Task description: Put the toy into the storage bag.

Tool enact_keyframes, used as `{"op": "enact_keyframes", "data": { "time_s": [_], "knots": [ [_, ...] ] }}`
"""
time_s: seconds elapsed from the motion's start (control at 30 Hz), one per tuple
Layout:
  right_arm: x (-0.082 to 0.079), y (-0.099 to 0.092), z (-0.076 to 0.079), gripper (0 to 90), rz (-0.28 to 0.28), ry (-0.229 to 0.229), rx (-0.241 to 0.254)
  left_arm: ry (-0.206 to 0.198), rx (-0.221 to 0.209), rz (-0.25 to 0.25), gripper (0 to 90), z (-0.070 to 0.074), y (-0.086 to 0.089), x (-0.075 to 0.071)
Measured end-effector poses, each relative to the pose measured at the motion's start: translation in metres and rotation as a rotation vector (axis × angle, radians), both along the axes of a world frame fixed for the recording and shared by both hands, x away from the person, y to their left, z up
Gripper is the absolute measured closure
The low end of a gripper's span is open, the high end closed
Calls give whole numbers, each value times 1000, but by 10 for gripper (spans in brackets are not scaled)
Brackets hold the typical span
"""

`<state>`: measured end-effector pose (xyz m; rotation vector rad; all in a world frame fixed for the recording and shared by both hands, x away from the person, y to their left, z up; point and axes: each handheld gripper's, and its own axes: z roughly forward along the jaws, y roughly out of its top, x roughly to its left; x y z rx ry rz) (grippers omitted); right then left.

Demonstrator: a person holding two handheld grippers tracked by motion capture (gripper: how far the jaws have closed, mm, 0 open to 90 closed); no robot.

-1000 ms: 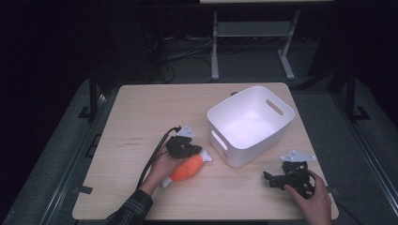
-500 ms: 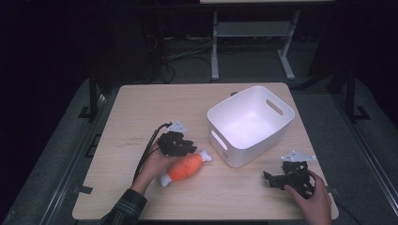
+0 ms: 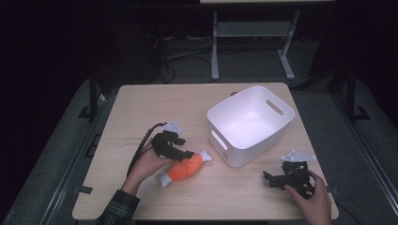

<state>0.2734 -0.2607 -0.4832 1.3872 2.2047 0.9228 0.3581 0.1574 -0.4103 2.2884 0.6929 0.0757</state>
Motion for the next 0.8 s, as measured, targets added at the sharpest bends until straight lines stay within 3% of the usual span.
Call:
{"op": "enact_keyframes", "data": {
  "time_s": [0.2,0.43,0.8],
  "knots": [
    [0,0,0,1,0,0,0,5,23,-27,139,1,3,-7],
    [0,0,0,2,-1,0,-1,16,63,-63,126,1,5,-12],
    [0,0,0,2,-1,0,-1,16,80,-82,125,-9,4,-25]
  ]
}}
